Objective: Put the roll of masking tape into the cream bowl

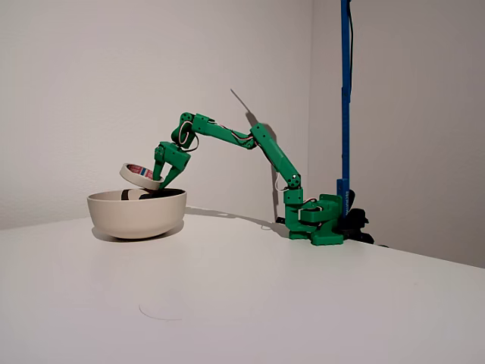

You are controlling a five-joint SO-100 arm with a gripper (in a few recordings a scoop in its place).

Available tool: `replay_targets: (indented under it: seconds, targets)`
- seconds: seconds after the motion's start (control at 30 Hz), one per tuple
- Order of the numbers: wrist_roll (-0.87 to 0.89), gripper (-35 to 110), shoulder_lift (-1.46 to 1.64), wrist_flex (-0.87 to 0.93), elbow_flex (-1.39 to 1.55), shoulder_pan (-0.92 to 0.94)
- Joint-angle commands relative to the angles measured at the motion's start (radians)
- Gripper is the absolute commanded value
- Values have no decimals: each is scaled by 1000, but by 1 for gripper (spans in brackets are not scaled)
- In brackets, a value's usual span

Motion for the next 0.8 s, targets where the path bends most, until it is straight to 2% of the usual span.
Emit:
replay_targets:
  seconds: [0.0, 0.1, 0.13, 0.53, 0.57, 0.6, 0.77]
  targets:
    - [-5, -1, 57, -5, -61, 12]
    - [2, 26, 60, -3, -61, 11]
    - [3, 28, 60, -5, -61, 9]
    - [12, 18, 67, -9, -61, 8]
    - [12, 9, 67, -9, -61, 8]
    - [15, -8, 67, -11, -61, 8]
    - [26, -8, 74, -5, -61, 6]
